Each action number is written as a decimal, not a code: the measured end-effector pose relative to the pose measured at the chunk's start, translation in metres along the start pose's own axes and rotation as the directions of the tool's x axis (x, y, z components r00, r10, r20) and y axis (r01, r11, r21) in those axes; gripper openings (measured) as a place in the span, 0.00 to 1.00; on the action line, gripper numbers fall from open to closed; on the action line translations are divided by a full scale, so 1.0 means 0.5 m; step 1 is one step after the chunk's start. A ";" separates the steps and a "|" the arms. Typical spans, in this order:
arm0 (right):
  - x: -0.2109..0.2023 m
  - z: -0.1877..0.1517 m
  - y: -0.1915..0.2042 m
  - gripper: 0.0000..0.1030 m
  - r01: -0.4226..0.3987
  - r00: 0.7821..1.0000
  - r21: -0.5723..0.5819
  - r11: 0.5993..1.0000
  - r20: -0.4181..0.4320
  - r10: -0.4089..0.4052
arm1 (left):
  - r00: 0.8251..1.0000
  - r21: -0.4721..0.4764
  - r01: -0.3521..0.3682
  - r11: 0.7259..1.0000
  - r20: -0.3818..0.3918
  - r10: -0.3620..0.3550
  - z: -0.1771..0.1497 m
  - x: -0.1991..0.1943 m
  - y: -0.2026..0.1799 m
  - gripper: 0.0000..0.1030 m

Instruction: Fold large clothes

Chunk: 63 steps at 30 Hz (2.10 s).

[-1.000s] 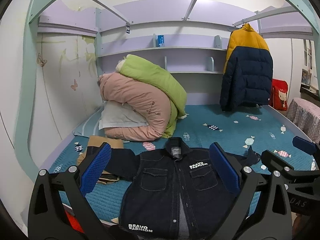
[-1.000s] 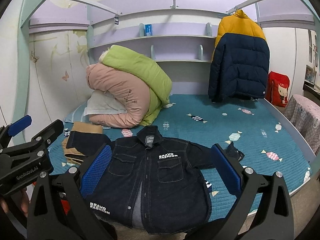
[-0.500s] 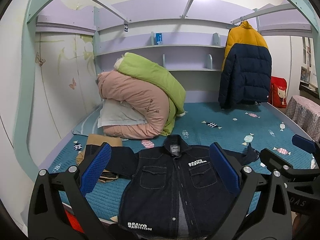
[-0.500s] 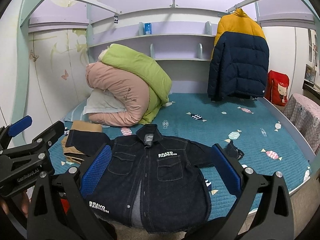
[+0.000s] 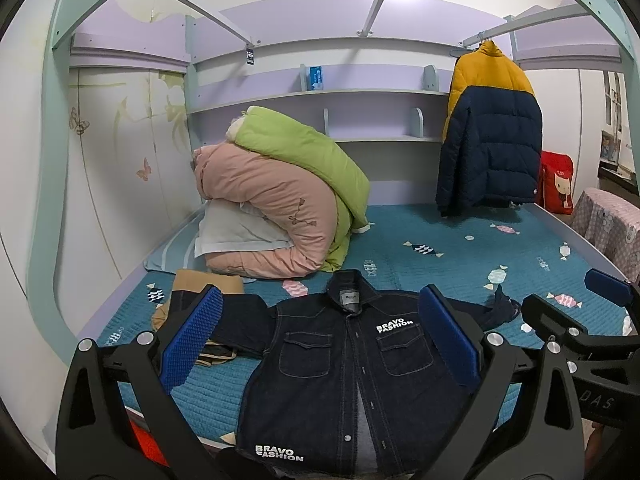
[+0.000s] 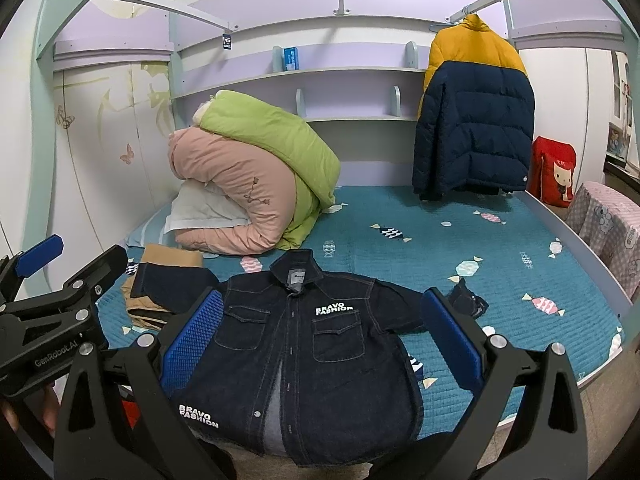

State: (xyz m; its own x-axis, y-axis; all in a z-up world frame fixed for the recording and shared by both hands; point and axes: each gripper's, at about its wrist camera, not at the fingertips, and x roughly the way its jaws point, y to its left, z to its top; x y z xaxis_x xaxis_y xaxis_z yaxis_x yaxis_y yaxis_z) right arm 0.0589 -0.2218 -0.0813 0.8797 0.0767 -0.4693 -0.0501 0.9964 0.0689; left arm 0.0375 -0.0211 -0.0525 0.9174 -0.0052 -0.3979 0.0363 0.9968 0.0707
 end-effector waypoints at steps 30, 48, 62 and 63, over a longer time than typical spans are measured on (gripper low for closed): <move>0.148 0.018 0.034 0.93 -0.045 0.998 -0.010 0.999 -0.048 0.045 | 0.996 -0.004 -0.033 0.999 -0.085 0.032 0.015 0.147 0.041 0.95; 0.280 0.004 0.069 0.93 -0.014 0.990 -0.032 0.999 -0.142 0.010 | 0.982 -0.040 -0.012 0.999 -0.188 0.004 -0.026 0.294 0.086 0.95; 0.473 -0.062 0.185 0.93 -0.077 0.958 -0.047 0.996 -0.279 0.061 | 0.931 -0.091 -0.131 0.987 -0.355 0.091 -0.124 0.456 0.219 0.95; 0.499 -0.073 0.201 0.93 -0.082 0.955 -0.047 0.995 -0.291 0.065 | 0.926 -0.096 -0.143 0.985 -0.364 0.099 -0.132 0.467 0.232 0.95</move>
State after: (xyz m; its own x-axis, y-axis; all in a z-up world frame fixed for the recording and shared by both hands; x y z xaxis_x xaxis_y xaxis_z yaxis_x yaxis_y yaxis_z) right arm 0.2561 -0.1010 -0.2235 0.6992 0.1491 -0.6992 -0.1446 0.9873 0.0660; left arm 0.2299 0.0988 -0.1976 0.7092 0.1231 -0.6942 -0.1340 0.9902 0.0388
